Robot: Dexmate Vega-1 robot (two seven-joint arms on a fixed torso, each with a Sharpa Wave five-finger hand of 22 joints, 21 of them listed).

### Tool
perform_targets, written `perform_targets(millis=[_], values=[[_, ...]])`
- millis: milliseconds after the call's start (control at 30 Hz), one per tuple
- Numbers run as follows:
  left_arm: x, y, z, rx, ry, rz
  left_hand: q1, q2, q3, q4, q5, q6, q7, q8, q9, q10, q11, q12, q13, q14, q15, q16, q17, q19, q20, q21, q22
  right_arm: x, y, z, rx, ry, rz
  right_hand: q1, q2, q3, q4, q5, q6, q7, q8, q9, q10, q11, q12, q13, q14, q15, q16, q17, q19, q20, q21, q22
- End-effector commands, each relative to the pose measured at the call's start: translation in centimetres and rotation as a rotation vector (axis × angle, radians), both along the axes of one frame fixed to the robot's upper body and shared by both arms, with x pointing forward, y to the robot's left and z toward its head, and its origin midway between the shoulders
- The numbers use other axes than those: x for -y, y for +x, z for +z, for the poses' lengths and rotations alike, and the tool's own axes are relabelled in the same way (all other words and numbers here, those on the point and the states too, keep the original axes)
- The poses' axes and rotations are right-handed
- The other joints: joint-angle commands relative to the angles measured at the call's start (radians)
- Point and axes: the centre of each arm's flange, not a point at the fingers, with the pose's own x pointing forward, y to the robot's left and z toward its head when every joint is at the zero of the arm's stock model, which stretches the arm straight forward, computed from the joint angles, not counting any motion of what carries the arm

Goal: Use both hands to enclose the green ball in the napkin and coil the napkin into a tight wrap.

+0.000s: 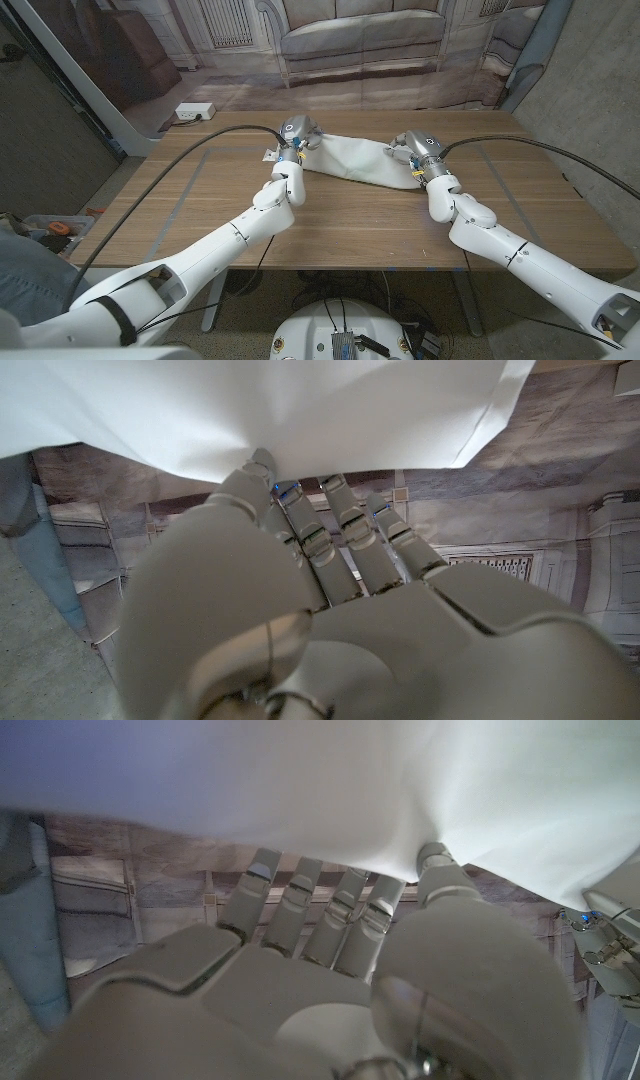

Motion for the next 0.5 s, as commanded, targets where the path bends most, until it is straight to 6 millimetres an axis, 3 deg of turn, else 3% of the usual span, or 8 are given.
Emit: perform_targets(millis=[33,267,500], values=[[0.0,3.1,1.5,-0.015,-0.019,0.062,-0.005,-0.002,0.011,0.0,-0.003,0.019,0.022,-0.003,0.005,0.006,-0.003,-0.003,0.004,0.009,-0.036,-0.001,0.002,0.006,0.003,0.007,0.001,-0.6,2.5,1.4,-0.005,-0.017,-0.008,-0.002,0.002,0.003,0.002,0.001,0.009,-0.001,-0.002,0.001,0.005,0.0,0.0,0.001,0.007,-0.059,-0.005,0.001,-0.006,0.003,0.003,0.001],[-0.2,4.6,1.2,-0.074,-0.075,0.097,-0.008,-0.002,0.016,0.001,-0.003,0.019,0.022,-0.005,0.006,0.007,-0.003,-0.003,0.005,0.011,-0.034,-0.002,0.002,0.008,0.001,0.007,0.001,-1.2,4.0,1.0,-0.015,-0.038,-0.015,-0.003,0.002,0.003,0.002,0.001,0.01,-0.001,-0.002,0.001,0.005,0.0,-0.001,0.001,0.009,-0.059,-0.005,0.001,-0.009,0.003,0.003,0.002],[0.4,6.0,0.5,-0.03,-0.032,0.189,-0.011,-0.005,0.021,0.0,-0.004,0.018,0.023,-0.009,0.006,0.007,-0.004,-0.006,0.004,0.008,-0.033,-0.005,0.001,0.014,0.026,0.009,0.003,-1.3,5.7,0.6,-0.04,-0.056,-0.032,-0.003,0.002,0.002,0.002,0.001,0.01,-0.001,-0.003,0.001,0.005,0.0,-0.002,0.001,0.011,-0.059,-0.004,0.001,-0.01,0.003,0.004,0.002]])
